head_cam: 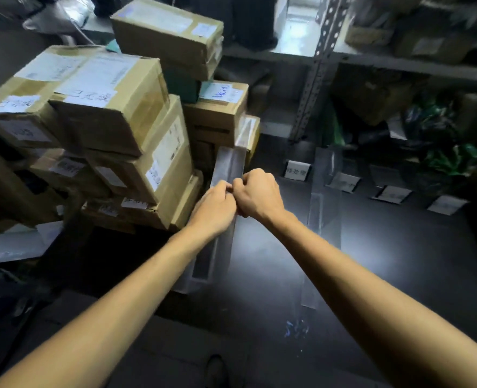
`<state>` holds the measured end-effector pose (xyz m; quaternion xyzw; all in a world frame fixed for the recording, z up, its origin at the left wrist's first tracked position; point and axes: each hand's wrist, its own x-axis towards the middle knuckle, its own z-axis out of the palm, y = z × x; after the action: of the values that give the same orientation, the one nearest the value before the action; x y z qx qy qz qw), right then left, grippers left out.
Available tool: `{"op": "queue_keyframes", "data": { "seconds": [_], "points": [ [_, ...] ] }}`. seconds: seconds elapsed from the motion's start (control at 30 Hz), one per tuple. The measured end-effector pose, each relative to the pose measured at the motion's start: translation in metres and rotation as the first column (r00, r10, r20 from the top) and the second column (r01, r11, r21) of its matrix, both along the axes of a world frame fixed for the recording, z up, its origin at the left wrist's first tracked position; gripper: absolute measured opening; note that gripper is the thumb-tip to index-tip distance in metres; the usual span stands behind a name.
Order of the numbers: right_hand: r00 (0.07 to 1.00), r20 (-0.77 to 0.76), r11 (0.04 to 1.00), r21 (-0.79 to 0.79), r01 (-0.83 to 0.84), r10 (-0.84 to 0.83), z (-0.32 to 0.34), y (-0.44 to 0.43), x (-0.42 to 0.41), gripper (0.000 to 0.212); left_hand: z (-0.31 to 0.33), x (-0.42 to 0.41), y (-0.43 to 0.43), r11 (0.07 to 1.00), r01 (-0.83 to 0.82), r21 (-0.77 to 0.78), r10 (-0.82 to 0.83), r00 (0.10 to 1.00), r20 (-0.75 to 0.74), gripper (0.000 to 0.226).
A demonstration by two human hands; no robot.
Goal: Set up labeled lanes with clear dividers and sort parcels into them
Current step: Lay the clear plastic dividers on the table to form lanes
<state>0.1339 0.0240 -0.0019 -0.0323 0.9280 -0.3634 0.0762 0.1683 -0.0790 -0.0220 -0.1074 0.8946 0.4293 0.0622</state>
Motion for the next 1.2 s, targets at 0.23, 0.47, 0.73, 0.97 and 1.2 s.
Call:
{"op": "queue_keyframes", "data": {
  "seconds": [0.23, 0.47, 0.73, 0.97, 1.2],
  "points": [
    [0.998, -0.024, 0.999, -0.005, 0.052, -0.053, 0.014, 0.095, 0.017, 0.036, 0.021, 0.009, 0.083, 0.993, 0.107, -0.05, -0.108, 0.994, -0.023, 0.022],
    [0.992, -0.033, 0.988, 0.092, 0.122, -0.119, 0.02, 0.191, 0.016, 0.023, 0.023, -0.002, 0.158, 0.977, 0.214, -0.016, -0.214, 0.977, -0.015, 0.025],
    [0.951, -0.095, 0.952, 0.057, 0.3, -0.294, 0.017, 0.292, -0.026, 0.025, 0.002, -0.061, 0.242, 0.949, 0.312, 0.031, -0.312, 0.95, -0.003, 0.025],
    [0.938, -0.094, 0.923, 0.168, 0.345, -0.334, -0.015, 0.358, -0.084, 0.028, -0.042, -0.122, 0.309, 0.938, 0.301, 0.174, -0.324, 0.938, 0.126, 0.028],
    [0.949, -0.022, 0.929, 0.2, 0.313, -0.315, -0.066, 0.385, -0.124, 0.023, -0.097, -0.152, 0.348, 0.918, 0.243, 0.312, -0.339, 0.89, 0.304, 0.034]
  ]
}}
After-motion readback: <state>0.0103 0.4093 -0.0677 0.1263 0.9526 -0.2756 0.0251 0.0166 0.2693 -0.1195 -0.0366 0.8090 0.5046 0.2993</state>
